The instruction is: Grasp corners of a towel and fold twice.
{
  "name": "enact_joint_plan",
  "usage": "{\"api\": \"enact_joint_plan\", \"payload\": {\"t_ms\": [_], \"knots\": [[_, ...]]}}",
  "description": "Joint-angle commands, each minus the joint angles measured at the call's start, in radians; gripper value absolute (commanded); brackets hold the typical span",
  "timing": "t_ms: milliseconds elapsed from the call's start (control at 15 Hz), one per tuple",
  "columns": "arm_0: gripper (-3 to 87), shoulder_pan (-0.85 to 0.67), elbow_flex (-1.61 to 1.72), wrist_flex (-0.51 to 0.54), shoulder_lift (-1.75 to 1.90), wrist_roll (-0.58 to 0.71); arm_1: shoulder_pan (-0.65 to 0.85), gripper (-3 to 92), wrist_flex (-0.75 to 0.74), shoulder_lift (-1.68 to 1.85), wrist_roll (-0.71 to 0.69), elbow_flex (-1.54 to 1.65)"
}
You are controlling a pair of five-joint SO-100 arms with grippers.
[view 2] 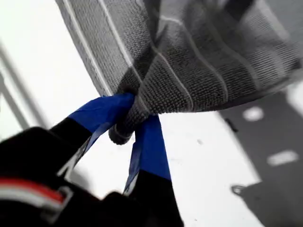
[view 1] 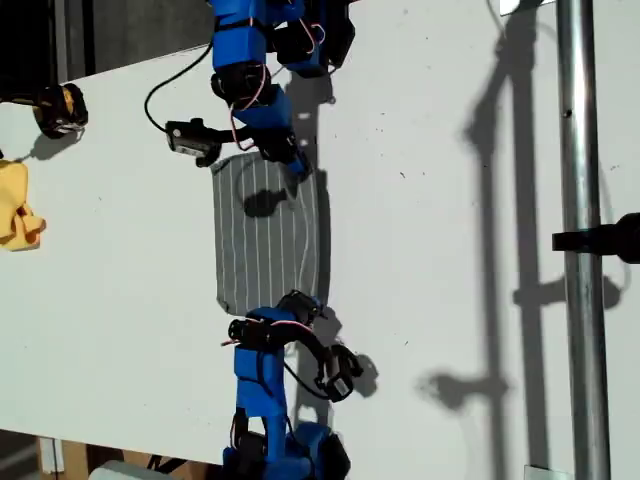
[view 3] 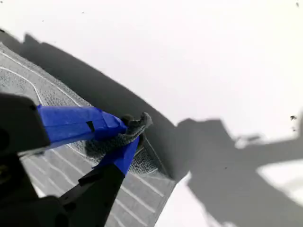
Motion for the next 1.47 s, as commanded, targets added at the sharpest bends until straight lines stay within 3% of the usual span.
{"api": "enact_joint_plan", "payload": {"t_ms": [0, 400, 600, 933, 1400], "knots": [[-2.5, -0.137, -0.025, -0.011, 0.104, 0.097, 0.143, -0.2, 0.018, 0.057, -0.091, -0.071], [-2.5, -0.426, 0.034, -0.135, 0.109, 0.321, 0.581, -0.2, -0.109, -0.009, -0.422, -0.087], [-2.5, -0.545, 0.038, -0.209, 0.100, 0.400, 0.706, -0.2, -0.196, -0.143, -0.532, -0.183], [-2.5, -0.649, 0.041, -0.270, 0.071, 0.451, 0.765, -0.2, -0.318, -0.371, -0.627, -0.360], [-2.5, -0.675, 0.120, -0.347, 0.052, 0.469, 0.785, -0.2, -0.278, -0.388, -0.650, -0.307]]}}
